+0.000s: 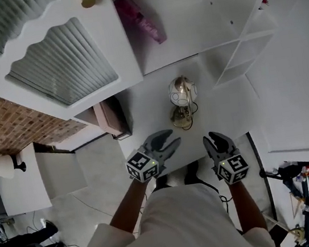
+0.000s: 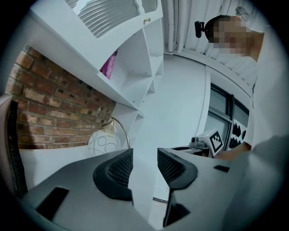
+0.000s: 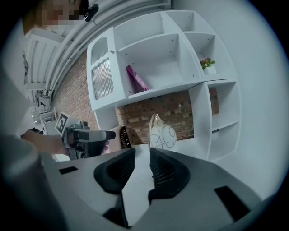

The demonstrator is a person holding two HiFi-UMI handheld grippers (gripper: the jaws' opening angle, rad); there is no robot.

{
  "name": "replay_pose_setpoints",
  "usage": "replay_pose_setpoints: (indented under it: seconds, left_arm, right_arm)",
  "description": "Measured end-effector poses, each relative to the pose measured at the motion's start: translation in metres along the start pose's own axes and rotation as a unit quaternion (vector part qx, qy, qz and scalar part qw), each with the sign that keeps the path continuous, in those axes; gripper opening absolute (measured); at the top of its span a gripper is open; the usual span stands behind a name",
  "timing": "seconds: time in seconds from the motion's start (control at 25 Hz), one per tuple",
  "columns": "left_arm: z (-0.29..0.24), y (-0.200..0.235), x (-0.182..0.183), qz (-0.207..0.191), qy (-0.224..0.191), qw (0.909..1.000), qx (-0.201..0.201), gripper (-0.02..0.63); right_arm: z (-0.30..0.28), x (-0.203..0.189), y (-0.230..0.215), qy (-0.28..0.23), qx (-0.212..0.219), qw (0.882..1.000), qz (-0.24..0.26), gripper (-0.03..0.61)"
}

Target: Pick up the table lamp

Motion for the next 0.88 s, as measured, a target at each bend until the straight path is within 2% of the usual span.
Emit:
replay_pose_setpoints:
  seconds: [0.32, 0.48, 0.72, 0.88]
  left_arm:
    - [-0.062, 0.009, -0.002, 0.013, 0.0, 0.999, 0.042, 0.194]
    - [-0.097, 0.017, -0.002, 0.018, 0.007, 0.9987, 0.047, 0.202]
    - [-0.122, 0.026, 0.002, 0.024, 0.011, 0.9979, 0.06, 0.202]
    - [-0.143, 0.028, 0.003, 0.033, 0.023, 0.9977, 0.053, 0.201]
  right_arm:
    - [-0.024, -0.003, -0.05, 0.028, 0.07, 0.997, 0.002, 0.115]
    - [-0.035, -0.013, -0.077, 0.039, 0.088, 0.995, -0.007, 0.115]
    - [-0.051, -0.019, -0.092, 0.05, 0.12, 0.991, -0.013, 0.115]
    - [-0.061, -0.023, -0.104, 0.061, 0.139, 0.988, -0.012, 0.114]
Point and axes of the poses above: the fingertips, and each gripper's own axes: z backward along the fingers, y to its left, x out of its top, the point moved 7 cm from there along z, backward along the fingers, and after that the axes turned 6 degrees about x, right-handed, at the moved point
